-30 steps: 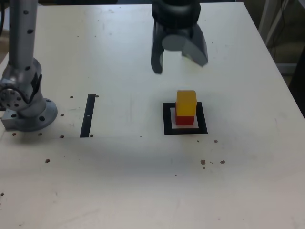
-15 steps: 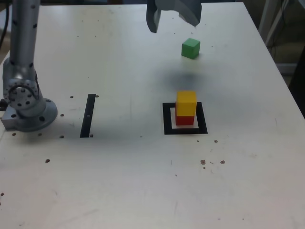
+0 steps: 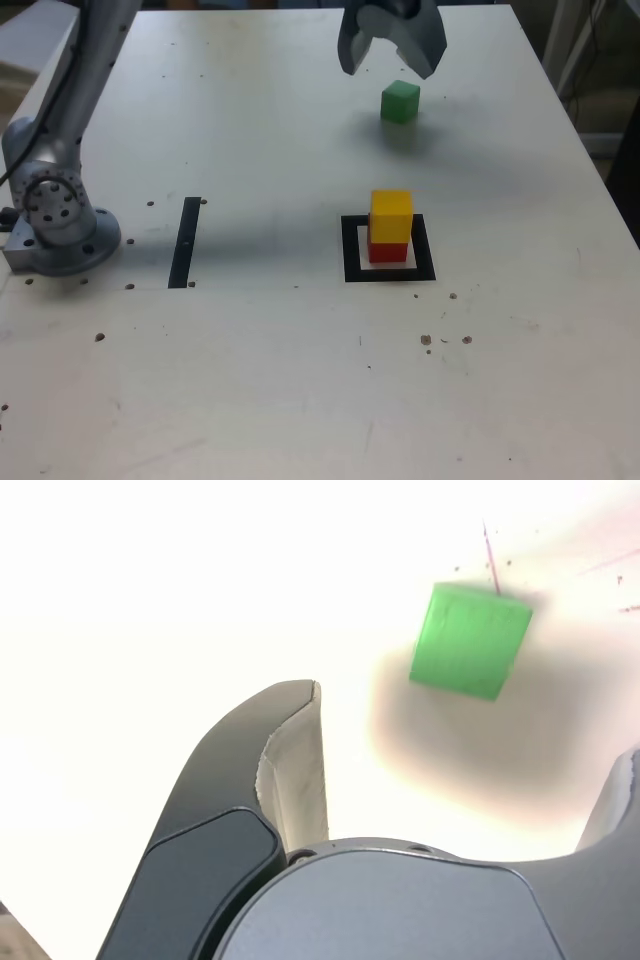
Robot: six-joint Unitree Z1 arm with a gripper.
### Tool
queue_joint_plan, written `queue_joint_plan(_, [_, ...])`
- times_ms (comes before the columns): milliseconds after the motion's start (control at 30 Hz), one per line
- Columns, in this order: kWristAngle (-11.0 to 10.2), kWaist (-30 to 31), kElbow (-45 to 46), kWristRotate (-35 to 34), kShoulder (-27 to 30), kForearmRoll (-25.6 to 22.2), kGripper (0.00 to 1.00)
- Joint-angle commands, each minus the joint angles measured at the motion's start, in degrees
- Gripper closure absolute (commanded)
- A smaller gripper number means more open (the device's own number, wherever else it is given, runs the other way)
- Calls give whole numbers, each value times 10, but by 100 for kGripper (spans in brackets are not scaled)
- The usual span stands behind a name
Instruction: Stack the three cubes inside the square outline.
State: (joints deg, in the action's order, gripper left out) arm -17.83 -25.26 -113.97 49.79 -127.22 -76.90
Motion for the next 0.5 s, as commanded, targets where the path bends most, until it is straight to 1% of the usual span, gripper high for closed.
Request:
queue_joint_plan(0, [-3,-1,-13,11,-15,-2,1])
queue_joint_plan(300, [-4,4,-12,21,-59,1,1])
queue_joint_plan(467, [-6,5,-7,20,-69,16,9])
